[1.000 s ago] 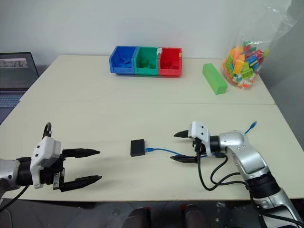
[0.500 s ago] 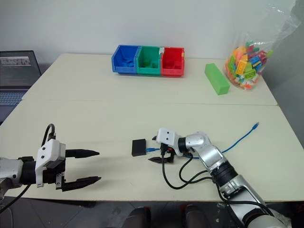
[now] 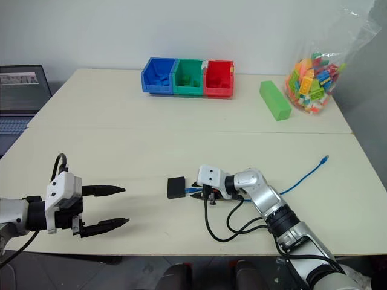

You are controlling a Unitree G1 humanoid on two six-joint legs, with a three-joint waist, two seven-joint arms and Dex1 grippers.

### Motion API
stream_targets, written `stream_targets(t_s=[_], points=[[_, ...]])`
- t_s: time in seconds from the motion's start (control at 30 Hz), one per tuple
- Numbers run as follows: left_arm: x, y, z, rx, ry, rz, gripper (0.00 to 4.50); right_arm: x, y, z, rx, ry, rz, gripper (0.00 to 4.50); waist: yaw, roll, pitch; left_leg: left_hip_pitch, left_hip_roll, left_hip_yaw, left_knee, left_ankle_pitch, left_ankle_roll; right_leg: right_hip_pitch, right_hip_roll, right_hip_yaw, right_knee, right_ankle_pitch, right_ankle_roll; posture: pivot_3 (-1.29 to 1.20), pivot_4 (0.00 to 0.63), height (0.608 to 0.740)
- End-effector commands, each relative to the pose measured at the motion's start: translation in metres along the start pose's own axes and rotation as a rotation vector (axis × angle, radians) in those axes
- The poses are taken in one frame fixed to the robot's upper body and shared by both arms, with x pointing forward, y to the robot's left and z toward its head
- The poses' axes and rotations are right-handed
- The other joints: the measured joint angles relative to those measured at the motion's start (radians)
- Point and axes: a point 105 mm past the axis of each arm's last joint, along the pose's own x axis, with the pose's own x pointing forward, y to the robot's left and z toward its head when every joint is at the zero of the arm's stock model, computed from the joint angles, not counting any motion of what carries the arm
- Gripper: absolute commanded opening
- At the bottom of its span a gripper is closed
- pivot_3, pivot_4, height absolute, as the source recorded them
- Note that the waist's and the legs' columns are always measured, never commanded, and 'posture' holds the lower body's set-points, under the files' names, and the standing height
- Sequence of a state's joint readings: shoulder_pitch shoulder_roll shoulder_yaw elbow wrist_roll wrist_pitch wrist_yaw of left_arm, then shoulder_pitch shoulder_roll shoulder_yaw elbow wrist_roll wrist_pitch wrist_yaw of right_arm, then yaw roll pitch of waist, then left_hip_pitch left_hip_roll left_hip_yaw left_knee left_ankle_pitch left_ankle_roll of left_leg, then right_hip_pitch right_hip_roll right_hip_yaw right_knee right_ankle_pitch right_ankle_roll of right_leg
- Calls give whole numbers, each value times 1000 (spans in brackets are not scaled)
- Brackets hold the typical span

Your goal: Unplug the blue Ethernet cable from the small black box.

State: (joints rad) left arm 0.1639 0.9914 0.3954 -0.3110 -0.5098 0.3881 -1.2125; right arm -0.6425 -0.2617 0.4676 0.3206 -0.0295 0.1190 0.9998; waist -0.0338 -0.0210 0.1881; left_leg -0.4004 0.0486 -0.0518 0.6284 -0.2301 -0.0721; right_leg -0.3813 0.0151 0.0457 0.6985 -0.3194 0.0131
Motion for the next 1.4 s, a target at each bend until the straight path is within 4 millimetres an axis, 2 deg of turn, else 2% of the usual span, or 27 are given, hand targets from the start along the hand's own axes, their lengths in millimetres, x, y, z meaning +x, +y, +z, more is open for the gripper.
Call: stream_targets(t_s=[0.03,0.07,0.23,0.43,0.63,0.8,1.13,1.27,1.4], points=[[4,11,10,-42,-57,45,4500,-7,-14,13,-45,-30,-59,507,1,0,0,0,0,0,0,0,0,0,0,0,0,0,0,0,150,740],[5,13,13,-57,-75,53,4500,-8,-16,15,-50,-35,-67,208,1,0,0,0,0,0,0,0,0,0,0,0,0,0,0,0,150,740],[12,18,20,-160,-147,31,4500,-24,-25,25,-152,-39,-109,127,0,0,0,0,0,0,0,0,0,0,0,0,0,0,0,0,150,740],[30,18,40,-350,-258,-93,4500,-55,-33,49,-491,-51,-199,125,1,-1,0,-1,-1,-1,1,0,0,0,0,-1,0,0,0,0,150,740],[55,28,61,-452,-353,-184,4500,-73,-25,72,-762,-109,-244,111,1,0,0,0,-1,-1,1,0,0,1,0,-1,1,0,0,0,150,740],[68,33,70,-480,-383,-219,4500,-75,-21,80,-803,-143,-260,110,-4,-1,0,0,-1,-1,1,0,0,1,0,-1,1,0,0,0,150,740],[83,29,81,-505,-418,-294,4500,-76,-19,88,-836,-165,-271,110,1,-1,0,0,-1,-1,2,0,-1,2,-1,-1,1,0,0,0,150,740],[84,31,84,-518,-441,-300,3855,-72,-19,91,-841,-173,-273,109,0,-1,0,0,-1,-2,2,0,-1,2,-1,-1,1,0,0,0,150,740],[84,29,83,-523,-438,-314,2977,-71,-19,93,-857,-177,-277,109,0,-1,0,0,-1,-2,2,0,-1,2,-1,-1,1,0,0,0,150,740]])
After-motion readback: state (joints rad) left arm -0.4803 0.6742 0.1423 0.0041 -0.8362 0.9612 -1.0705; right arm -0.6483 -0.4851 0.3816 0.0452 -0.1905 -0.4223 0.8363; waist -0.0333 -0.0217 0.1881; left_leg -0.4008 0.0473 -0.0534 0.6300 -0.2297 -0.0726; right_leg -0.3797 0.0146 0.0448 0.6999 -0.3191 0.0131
